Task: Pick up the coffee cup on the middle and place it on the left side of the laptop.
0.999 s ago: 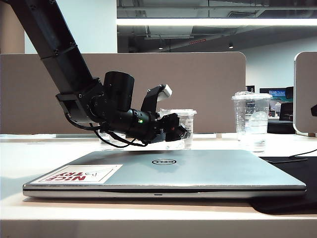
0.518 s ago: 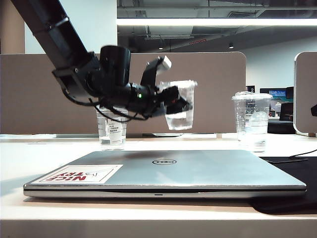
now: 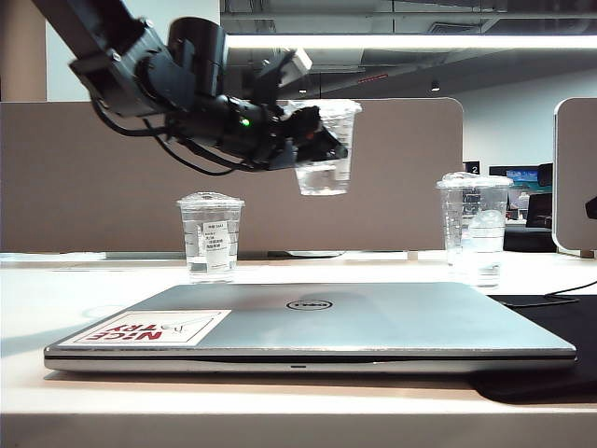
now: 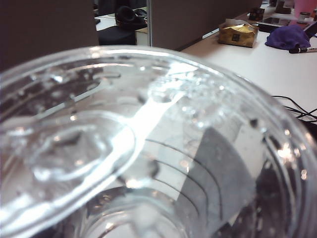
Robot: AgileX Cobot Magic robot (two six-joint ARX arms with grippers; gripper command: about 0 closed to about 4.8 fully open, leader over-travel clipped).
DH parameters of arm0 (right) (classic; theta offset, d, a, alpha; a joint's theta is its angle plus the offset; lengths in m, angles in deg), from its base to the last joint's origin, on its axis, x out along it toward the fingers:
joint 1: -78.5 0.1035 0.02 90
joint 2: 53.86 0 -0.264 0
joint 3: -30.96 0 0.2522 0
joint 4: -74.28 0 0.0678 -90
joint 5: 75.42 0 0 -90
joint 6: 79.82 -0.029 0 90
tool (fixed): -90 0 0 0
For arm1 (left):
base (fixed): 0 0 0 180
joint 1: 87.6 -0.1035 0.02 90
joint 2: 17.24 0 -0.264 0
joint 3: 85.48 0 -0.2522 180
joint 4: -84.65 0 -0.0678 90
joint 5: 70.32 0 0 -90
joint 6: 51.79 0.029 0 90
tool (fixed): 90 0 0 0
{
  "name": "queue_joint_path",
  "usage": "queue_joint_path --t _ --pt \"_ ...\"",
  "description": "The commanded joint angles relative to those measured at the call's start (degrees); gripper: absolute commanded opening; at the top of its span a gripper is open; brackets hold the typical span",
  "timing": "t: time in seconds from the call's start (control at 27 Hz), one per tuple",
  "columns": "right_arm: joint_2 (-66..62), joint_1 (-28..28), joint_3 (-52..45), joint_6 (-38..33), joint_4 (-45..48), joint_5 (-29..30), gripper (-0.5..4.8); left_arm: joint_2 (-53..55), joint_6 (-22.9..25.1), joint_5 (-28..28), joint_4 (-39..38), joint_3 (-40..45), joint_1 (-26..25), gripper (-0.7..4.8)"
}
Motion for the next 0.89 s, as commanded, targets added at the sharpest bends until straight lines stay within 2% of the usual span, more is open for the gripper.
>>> queue_joint_path --t 0.04,0.26,0.48,0.89 --pt "0.28 0.02 -0.22 0.00 1.01 0.09 -0.05 -2.49 -0.09 -0.24 0.63 3.02 -1.31 3.09" --pt "1.66 0.00 -0.22 0.00 1.01 0.07 -0.05 -10.10 -2.64 -0.52 7.45 15.76 -4.79 3.08" --pt "1.81 0.00 -0.22 0.00 1.03 0.07 -0.05 -23.37 -0.44 3.17 11.96 32.44 -7.61 3.08" --pt "1.81 -0.09 -0.22 0.00 1.03 0.07 -0.05 -28.28 -2.36 5.33 22.73 49.44 -17.77 3.08"
